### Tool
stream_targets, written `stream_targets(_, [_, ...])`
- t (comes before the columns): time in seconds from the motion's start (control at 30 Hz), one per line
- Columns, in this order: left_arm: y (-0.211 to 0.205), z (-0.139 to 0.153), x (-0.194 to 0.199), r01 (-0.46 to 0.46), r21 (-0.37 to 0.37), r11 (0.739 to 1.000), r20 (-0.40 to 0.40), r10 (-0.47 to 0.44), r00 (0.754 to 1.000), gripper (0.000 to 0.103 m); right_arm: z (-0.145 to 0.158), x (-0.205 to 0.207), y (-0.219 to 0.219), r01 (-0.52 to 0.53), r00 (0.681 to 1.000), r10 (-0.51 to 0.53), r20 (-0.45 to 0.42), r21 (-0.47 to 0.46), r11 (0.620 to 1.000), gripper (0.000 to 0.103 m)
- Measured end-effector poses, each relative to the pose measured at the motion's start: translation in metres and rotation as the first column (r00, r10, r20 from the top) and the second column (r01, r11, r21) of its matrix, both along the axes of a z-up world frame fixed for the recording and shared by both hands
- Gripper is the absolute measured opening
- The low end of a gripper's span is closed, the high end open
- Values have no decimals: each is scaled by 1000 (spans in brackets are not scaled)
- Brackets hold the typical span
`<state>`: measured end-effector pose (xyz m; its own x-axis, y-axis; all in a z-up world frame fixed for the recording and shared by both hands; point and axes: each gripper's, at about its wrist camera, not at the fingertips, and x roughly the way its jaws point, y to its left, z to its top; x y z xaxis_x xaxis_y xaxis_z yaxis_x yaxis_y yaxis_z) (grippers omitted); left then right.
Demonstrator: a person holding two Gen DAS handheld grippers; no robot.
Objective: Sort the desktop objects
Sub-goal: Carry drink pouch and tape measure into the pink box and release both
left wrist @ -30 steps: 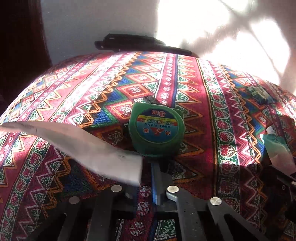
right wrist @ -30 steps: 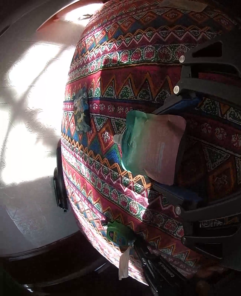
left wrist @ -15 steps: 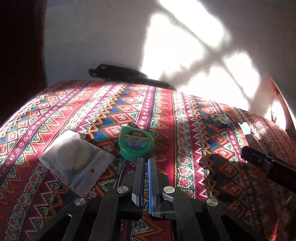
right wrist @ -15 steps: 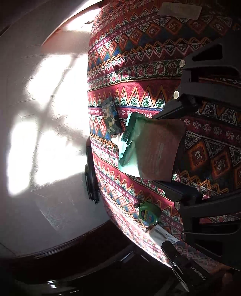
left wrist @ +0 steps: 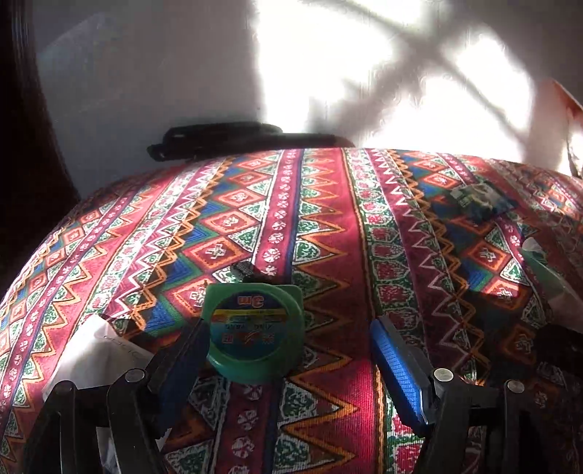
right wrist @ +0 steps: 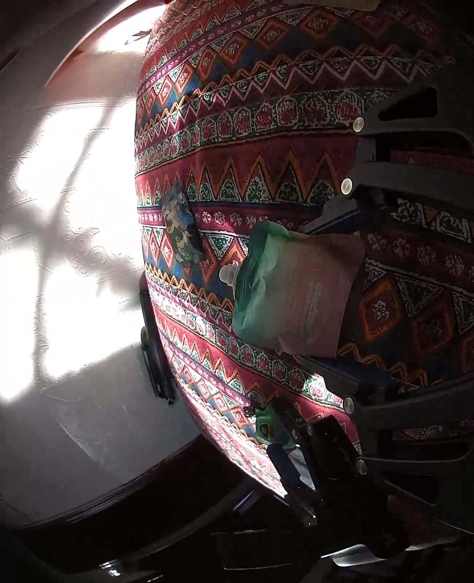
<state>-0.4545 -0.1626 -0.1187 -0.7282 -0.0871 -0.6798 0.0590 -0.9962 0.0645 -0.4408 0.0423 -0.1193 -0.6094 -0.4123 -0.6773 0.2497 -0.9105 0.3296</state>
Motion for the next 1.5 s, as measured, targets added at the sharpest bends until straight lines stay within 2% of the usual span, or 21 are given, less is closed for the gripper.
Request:
stream_targets(0.07, [-5, 1, -15, -13, 8, 1000, 4, 13, 1000, 59, -2, -2, 3, 5, 1000, -5, 11, -7, 1000, 64])
stream_targets(0.1, [-9, 3, -18, -18, 14, 1000, -2, 18, 1000, 19, -2, -2, 4, 7, 1000, -7, 8, -13, 1000, 64])
stream_targets(0.13, [-11, 4, -18, -17, 27, 999, -5, 17, 1000, 0, 0, -1, 6, 10, 1000, -10, 3, -19, 1000, 64])
stream_targets(0.27, [-13, 12, 12, 3, 82, 997, -24, -1, 1000, 0, 15, 7, 8, 16, 998, -18, -56, -36, 999, 64])
stream_targets(0.4, [-3, 28, 54, 52, 105, 993, -70, -45, 997, 0, 30, 24, 0, 30, 990, -25, -138, 33, 999, 64])
stream_targets(0.5, [2, 27, 91, 94, 137, 986, -86, -82, 993, 0, 30, 35, -2, 42, 988, -34, -149, 56, 998, 64])
stream_targets(0.57, [6, 29, 99, 109, 91, 990, -138, -96, 986, 1, 26, 34, -4, 31, 991, -24, -135, 49, 998, 64])
stream_targets(0.6, [9, 32, 96, 105, 35, 994, -171, -98, 980, 11, 24, 33, -5, 25, 992, -19, -127, 48, 999, 64])
stream_targets(0.63, [10, 33, 88, 93, -22, 995, -182, -96, 979, 44, 21, 31, -5, 19, 993, -14, -117, 46, 999, 64])
stream_targets(0.7, [4, 30, 66, 77, -65, 995, -180, -88, 980, 82, 15, 25, -5, 6, 996, -3, -91, 32, 999, 64])
stream_targets(0.77, [-3, 19, 41, 75, -57, 996, -136, -82, 987, 83, 10, 18, -3, -11, 998, 11, -60, -3, 1000, 64])
stream_targets(0.87, [-8, -10, -1, 51, -101, 994, 33, -48, 998, 83, 5, 11, -1, -25, 999, 24, -25, -43, 999, 64])
stream_targets(0.9, [-14, -25, -12, 51, -60, 997, 113, -44, 993, 85, 3, 10, 0, -27, 1000, 26, -18, -50, 998, 64])
stream_targets(0.93, [-26, -31, -16, 38, 17, 999, 137, -40, 990, 90, 1, 8, 0, -28, 1000, 27, -11, -56, 998, 64])
stream_targets(0.97, [-38, -26, -19, 23, 87, 996, 131, -34, 991, 88, 0, 8, 1, -28, 1000, 28, -4, -62, 998, 64])
stream_targets(1.0, [-45, -26, -20, 11, 116, 993, 130, -26, 991, 80, -2, 7, 1, -29, 1000, 29, 3, -71, 997, 64])
stream_targets(1.07, [-40, -23, -16, 15, 91, 996, 114, -26, 993, 61, -3, 5, 4, -26, 1000, 27, 10, -97, 995, 64])
stream_targets(1.13, [-31, -20, -11, 36, 59, 998, 100, -42, 994, 60, -1, 5, 7, -21, 1000, 21, 4, -110, 994, 64])
stream_targets(1.3, [-13, -2, 28, 43, 130, 991, 35, -48, 998, 61, 16, 15, 6, -9, 996, 2, -87, -75, 997, 65])
stream_targets(1.4, [-2, 15, 69, 56, 142, 988, -21, -54, 998, 61, 9, 56, 9, 19, 996, -22, -84, -39, 999, 64])
stream_targets(1.5, [8, 16, 117, 61, 202, 977, -18, -58, 998, 61, 0, 100, 13, 48, 996, -48, -74, 1, 999, 64])
